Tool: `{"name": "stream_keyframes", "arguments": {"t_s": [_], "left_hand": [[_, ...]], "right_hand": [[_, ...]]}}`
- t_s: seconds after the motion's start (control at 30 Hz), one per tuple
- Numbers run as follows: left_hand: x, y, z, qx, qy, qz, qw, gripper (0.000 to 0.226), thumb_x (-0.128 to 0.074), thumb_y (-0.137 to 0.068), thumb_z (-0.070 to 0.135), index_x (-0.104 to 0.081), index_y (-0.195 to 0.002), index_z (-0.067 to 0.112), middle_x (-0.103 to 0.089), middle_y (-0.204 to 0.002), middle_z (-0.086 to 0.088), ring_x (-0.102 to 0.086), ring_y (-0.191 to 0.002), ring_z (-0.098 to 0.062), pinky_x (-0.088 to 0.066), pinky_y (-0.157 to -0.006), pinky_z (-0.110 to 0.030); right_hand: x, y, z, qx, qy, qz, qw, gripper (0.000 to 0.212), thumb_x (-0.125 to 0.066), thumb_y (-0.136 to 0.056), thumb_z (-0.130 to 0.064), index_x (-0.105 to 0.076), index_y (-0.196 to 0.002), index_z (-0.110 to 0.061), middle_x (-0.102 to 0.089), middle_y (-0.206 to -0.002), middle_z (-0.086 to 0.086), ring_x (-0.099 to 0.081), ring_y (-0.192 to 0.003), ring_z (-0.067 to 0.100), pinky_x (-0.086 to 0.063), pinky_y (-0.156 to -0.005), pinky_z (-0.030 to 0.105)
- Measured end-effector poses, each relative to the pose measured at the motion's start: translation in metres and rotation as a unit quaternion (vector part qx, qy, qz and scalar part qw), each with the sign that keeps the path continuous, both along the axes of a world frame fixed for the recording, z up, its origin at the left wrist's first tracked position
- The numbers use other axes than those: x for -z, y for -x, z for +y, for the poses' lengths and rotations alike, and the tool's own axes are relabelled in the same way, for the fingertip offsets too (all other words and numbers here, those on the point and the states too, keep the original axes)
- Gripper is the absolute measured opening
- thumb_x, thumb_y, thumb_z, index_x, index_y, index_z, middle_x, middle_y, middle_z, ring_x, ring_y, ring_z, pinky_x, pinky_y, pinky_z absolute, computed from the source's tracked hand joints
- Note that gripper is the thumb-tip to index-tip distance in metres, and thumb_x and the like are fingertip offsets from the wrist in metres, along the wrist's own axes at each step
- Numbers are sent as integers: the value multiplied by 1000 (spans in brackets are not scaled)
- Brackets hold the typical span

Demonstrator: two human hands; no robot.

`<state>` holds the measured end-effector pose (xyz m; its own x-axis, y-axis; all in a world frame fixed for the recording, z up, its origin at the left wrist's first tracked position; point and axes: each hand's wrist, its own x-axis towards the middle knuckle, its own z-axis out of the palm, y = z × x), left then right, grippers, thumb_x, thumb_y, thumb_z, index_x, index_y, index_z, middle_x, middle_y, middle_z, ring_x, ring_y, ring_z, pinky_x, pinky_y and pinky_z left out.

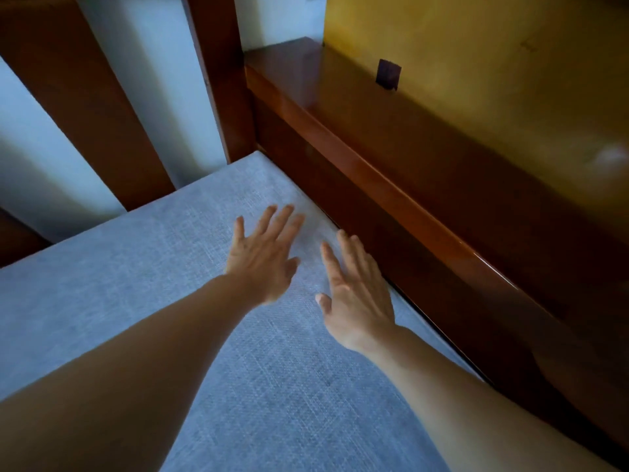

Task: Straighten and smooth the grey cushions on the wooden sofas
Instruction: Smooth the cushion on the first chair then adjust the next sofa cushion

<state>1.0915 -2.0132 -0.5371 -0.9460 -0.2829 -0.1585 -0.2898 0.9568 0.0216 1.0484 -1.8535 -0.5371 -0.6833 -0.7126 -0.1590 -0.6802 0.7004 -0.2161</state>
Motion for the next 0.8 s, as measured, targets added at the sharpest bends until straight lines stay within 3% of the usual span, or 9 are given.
{"name": "stream_keyframes", "arguments": {"t_s": [0.23, 0.33, 0.4, 0.57, 0.67, 0.8], "left_hand": [[43, -27, -19, -124, -63, -13, 990, 66, -15, -94, 62, 16, -147, 39, 25, -155, 10, 20, -144, -19, -2, -112, -60], [55, -27, -14, -132, -37, 25, 990, 64, -10, -92, 62, 18, -146, 42, 27, -155, 12, 22, -144, -17, 3, -113, -59], [60, -27, -14, -135, -32, 31, 990, 64, -9, -92, 62, 19, -146, 41, 27, -154, 12, 23, -143, -17, 5, -113, -60], [48, -25, -18, -125, -77, -2, 989, 62, -13, -96, 57, 18, -147, 39, 28, -154, 12, 24, -143, -16, 9, -112, -57], [46, -50, -26, -122, -95, 2, 988, 60, -15, -98, 54, 16, -147, 38, 25, -155, 12, 21, -143, -12, 9, -114, -50], [45, -116, -21, -222, -100, -1, 970, 62, -15, -96, 59, 18, -145, 42, 26, -154, 13, 22, -143, -12, 7, -114, -50]], "right_hand": [[41, 3, -52, -44, -14, 3, 999, 63, -20, -100, -45, 10, -151, -24, 20, -157, -3, 20, -144, 17, 10, -117, 39], [61, -1, -50, -31, 14, 50, 998, 73, 2, -84, -52, 4, -151, -23, 15, -158, -2, 16, -145, 18, 10, -117, 41], [67, -2, -52, -30, 26, 69, 997, 75, 2, -82, -51, -1, -152, -21, 10, -158, -1, 11, -146, 18, 6, -118, 43], [60, 2, -54, -39, -32, 44, 998, 80, 13, -75, -52, 14, -150, -22, 21, -157, 0, 20, -144, 19, 11, -117, 42], [52, 10, -58, -51, -70, 15, 996, 68, -5, -93, -52, 17, -149, -21, 25, -156, 2, 22, -143, 22, 11, -116, 43], [32, 11, -67, -55, -128, -44, 989, 67, -21, -101, -43, 20, -149, -20, 32, -153, 5, 27, -141, 26, 10, -116, 46]]}}
